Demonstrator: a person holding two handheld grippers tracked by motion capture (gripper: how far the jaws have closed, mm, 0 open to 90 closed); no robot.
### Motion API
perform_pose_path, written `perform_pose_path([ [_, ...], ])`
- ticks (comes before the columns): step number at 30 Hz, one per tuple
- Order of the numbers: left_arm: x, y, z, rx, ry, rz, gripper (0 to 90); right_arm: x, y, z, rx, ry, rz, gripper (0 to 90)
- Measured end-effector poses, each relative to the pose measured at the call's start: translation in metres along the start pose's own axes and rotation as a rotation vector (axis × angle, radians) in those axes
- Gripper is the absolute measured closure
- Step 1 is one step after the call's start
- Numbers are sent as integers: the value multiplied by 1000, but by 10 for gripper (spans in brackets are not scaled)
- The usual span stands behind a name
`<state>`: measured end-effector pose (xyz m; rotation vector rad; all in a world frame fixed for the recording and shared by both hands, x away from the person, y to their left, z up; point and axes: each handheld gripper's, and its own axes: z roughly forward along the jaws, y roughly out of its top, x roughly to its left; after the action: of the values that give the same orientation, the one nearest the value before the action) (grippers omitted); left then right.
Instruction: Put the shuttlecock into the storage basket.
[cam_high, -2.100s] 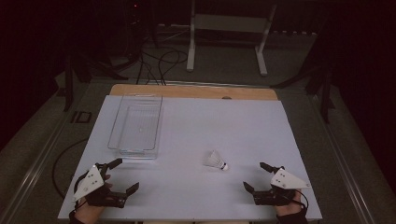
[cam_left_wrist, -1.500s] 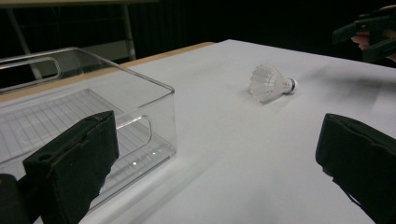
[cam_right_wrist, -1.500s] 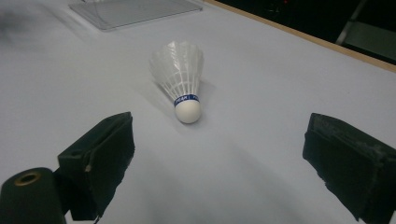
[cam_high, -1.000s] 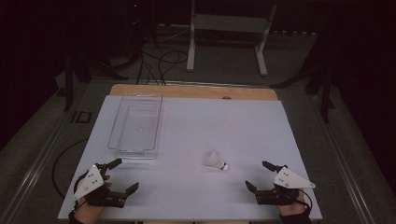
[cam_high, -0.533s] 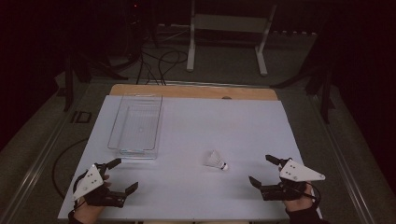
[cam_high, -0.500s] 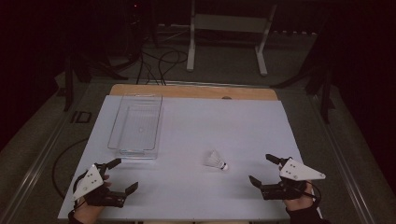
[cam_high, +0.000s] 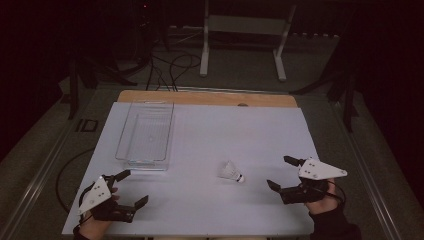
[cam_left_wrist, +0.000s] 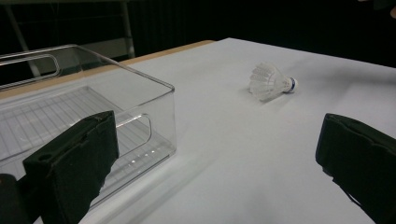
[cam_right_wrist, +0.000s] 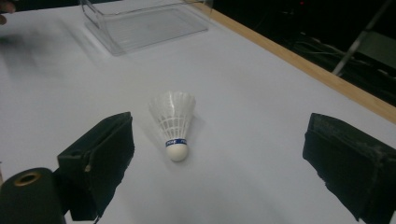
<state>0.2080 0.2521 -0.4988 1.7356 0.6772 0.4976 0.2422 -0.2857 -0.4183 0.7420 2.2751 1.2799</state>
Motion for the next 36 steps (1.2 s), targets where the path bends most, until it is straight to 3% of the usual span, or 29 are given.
perform_pose_path([
  [10,0,0,0,0,-4,0,1,-6,11,10,19,51,8,86],
  [17,-1,0,0,3,-5,4,1,-9,20,16,33,57,-21,86],
  [24,-1,0,0,3,-7,5,1,-10,29,27,74,85,-42,86],
  [36,-1,0,1,6,-12,7,1,-11,34,43,129,127,-36,86],
])
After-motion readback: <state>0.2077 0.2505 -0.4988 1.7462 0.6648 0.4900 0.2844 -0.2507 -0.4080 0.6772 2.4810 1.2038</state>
